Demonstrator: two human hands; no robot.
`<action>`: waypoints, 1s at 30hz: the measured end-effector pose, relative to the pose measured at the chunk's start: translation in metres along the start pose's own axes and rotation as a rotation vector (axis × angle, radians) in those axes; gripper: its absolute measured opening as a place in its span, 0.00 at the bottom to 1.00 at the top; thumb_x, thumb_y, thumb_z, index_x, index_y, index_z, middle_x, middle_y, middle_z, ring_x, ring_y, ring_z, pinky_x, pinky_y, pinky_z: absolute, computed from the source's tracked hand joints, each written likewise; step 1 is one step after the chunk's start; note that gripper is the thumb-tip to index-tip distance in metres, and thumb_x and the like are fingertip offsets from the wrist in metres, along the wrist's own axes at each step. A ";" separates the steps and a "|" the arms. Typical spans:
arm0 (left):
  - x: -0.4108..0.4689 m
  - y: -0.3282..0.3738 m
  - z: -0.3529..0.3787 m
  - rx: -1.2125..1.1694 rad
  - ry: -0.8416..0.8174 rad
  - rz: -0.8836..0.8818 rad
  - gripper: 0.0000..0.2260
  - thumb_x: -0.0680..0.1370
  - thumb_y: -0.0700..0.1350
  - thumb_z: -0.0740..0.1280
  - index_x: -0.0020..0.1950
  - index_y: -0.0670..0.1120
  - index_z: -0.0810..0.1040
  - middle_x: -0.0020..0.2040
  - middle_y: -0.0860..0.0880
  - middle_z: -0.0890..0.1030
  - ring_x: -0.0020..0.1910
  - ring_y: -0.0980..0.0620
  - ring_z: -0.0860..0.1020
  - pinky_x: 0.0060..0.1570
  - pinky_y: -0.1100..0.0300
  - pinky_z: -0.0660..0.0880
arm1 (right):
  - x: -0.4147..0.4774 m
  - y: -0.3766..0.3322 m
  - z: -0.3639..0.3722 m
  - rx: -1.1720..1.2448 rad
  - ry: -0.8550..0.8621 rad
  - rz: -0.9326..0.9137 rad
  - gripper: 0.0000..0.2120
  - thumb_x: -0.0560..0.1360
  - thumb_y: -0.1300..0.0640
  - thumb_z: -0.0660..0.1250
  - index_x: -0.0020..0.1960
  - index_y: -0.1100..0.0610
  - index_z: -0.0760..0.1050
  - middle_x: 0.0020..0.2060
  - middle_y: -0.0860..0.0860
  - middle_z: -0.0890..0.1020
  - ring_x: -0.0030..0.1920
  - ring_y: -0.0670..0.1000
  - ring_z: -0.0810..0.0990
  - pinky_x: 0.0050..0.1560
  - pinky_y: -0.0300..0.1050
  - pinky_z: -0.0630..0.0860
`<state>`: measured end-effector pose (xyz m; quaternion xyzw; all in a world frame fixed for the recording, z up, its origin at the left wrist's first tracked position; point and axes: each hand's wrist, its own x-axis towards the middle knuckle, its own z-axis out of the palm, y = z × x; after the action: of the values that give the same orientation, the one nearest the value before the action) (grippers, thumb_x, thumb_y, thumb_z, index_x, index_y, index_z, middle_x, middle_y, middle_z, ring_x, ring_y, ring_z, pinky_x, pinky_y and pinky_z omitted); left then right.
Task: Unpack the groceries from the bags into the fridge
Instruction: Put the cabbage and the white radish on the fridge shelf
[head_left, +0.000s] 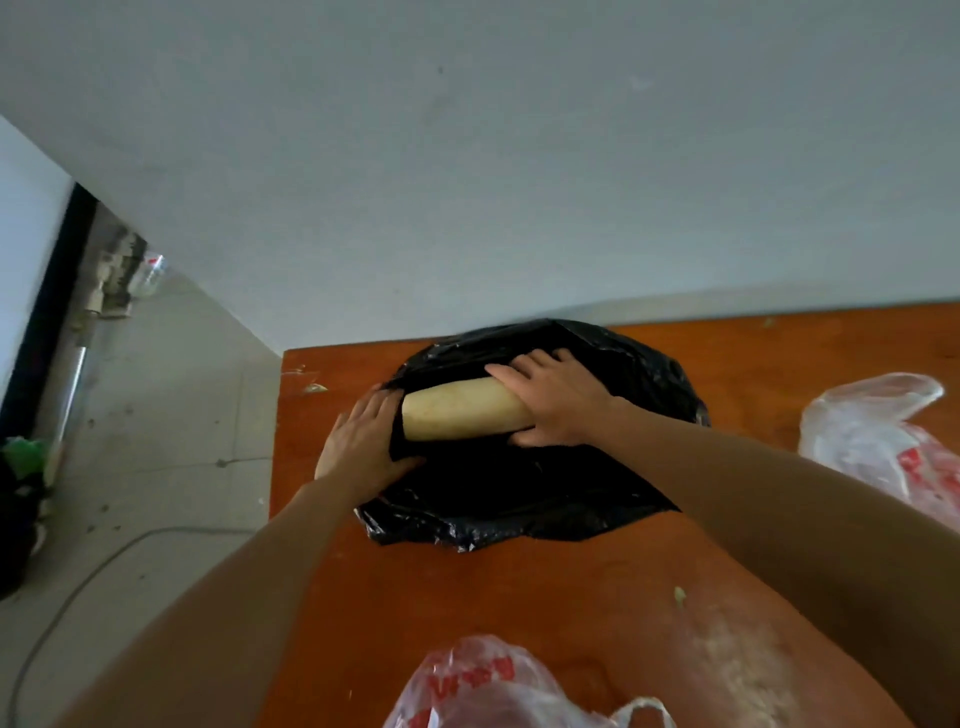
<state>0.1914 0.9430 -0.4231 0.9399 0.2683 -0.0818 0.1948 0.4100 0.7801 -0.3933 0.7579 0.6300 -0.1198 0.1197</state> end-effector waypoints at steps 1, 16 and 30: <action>-0.003 -0.001 0.005 -0.003 0.021 0.013 0.39 0.72 0.58 0.71 0.76 0.46 0.58 0.76 0.48 0.62 0.77 0.48 0.54 0.73 0.48 0.56 | 0.003 -0.001 0.000 0.020 -0.004 0.026 0.45 0.66 0.33 0.68 0.75 0.51 0.56 0.65 0.53 0.71 0.64 0.56 0.70 0.62 0.55 0.65; -0.039 0.014 0.006 -0.018 0.059 0.036 0.22 0.77 0.55 0.65 0.67 0.45 0.73 0.65 0.49 0.75 0.68 0.50 0.69 0.67 0.55 0.66 | 0.006 -0.027 -0.006 0.494 0.042 0.386 0.38 0.66 0.36 0.73 0.67 0.53 0.65 0.59 0.53 0.72 0.61 0.56 0.72 0.56 0.52 0.72; 0.033 0.085 -0.023 0.242 0.062 0.148 0.27 0.79 0.47 0.60 0.77 0.51 0.57 0.78 0.44 0.52 0.77 0.41 0.49 0.71 0.46 0.60 | -0.126 0.059 0.053 0.319 -0.118 0.514 0.29 0.80 0.58 0.62 0.78 0.51 0.56 0.73 0.51 0.61 0.71 0.56 0.61 0.65 0.50 0.69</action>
<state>0.2657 0.9015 -0.3837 0.9758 0.1924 -0.0698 0.0769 0.4444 0.6350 -0.3997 0.8933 0.3831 -0.2267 0.0619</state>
